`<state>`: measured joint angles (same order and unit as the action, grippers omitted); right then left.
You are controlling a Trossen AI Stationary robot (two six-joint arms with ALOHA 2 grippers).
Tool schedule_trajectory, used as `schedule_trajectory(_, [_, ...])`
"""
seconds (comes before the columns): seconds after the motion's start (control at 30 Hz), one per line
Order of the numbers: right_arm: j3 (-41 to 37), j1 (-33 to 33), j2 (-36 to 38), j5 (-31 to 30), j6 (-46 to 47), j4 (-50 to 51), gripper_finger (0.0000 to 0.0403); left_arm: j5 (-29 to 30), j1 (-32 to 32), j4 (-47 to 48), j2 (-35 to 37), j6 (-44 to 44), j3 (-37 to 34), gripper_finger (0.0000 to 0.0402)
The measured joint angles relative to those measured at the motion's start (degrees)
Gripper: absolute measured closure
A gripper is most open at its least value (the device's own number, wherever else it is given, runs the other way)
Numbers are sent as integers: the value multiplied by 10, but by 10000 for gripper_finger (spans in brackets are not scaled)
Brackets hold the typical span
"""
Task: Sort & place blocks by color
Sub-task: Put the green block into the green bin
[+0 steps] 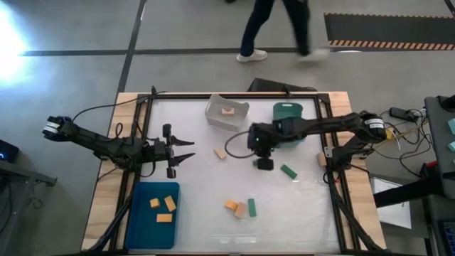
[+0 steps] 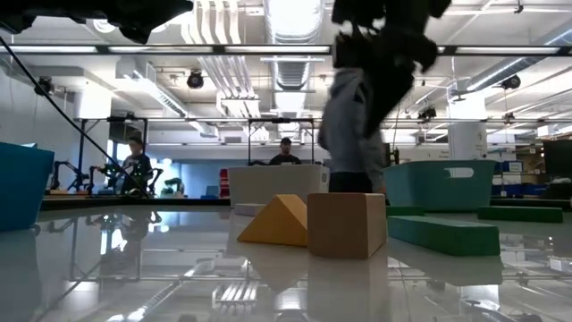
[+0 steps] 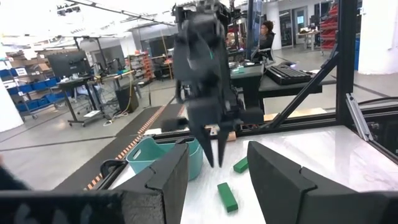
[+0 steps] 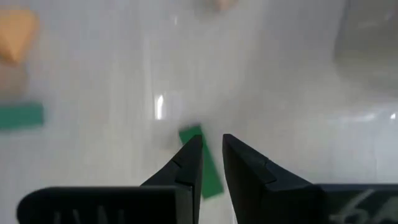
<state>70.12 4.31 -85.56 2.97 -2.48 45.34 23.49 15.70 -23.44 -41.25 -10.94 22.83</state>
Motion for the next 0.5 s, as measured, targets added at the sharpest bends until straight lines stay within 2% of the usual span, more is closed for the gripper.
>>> schedule_trajectory(0.2, [-73,-1,0,5,2,-27,332,0,0,0,-3,0,0,254])
schedule_trajectory(0.5, [-131,-1,0,0,0,-78,234,0,0,-1,-17,0,0,254])
